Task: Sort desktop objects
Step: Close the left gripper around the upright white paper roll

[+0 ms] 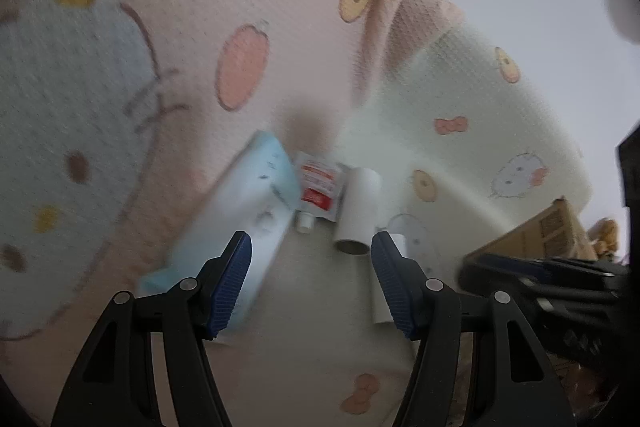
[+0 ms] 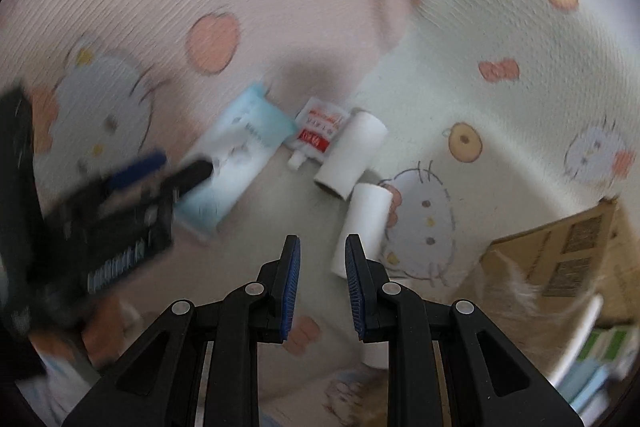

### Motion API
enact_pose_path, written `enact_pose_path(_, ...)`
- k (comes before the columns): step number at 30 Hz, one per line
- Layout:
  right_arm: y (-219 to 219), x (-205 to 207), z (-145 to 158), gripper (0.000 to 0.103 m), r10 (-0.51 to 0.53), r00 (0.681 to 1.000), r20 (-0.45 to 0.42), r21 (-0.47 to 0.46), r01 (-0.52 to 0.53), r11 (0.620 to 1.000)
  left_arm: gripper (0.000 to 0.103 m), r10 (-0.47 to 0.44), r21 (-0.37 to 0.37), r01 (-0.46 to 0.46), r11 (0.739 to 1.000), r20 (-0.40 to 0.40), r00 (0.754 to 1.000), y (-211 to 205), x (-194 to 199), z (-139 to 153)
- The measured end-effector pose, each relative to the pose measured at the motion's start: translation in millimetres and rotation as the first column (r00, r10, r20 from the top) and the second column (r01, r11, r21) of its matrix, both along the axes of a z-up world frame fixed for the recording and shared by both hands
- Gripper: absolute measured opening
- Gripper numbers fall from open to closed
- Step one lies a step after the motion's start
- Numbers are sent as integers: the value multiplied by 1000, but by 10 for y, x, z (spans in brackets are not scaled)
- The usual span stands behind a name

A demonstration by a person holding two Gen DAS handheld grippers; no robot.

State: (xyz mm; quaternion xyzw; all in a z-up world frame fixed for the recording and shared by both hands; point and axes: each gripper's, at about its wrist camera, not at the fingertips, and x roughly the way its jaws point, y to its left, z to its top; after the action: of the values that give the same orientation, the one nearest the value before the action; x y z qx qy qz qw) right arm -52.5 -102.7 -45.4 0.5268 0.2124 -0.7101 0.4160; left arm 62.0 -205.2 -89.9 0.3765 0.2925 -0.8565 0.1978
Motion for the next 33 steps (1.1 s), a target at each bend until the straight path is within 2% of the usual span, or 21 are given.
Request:
enact_pose_path(3,-5,-93,-81,19,-120,992,34,-78,122,990,66,-5,47,6,999,-30,1000,4,-40,-108)
enact_pose_path(5,-28,-104,-123,19,-150,988,45,-127,155,980,65,-5,88,7,996,-19,1000,-38,-96,-211)
enact_pose_path(10,-69,-133,-383,19,-216,976,30,-173,218,960,65,-18,172,22,985,-25,1000,-226,-145,-433)
enact_pose_path(12,-60,-120,-514,19,-212,976,44,-189,216,958,65,-15,239,24,971,-41,999,-338,-168,-523)
enact_pose_path(14,-51,-140,-646,19,-211,976,58,-199,219,955,65,-5,326,26,945,-67,998,-448,-191,-623)
enact_pose_path(16,-58,-149,-780,19,-224,971,82,-208,237,949,65,-14,370,45,928,-87,996,-490,-231,-677)
enact_pose_path(20,-68,-187,-976,19,-236,961,143,-232,264,936,65,-71,355,86,931,-54,996,-452,-398,-683)
enact_pose_path(24,-85,-191,-1013,19,-248,964,92,-267,264,927,65,-139,346,133,929,-7,990,-308,-576,-656)
enact_pose_path(28,-102,-198,-1011,19,-235,968,87,-301,250,920,65,-185,319,177,931,-4,983,-239,-694,-590)
enact_pose_path(33,-134,-170,-983,19,-210,977,39,-351,210,913,65,-226,313,202,928,43,973,-251,-952,-688)
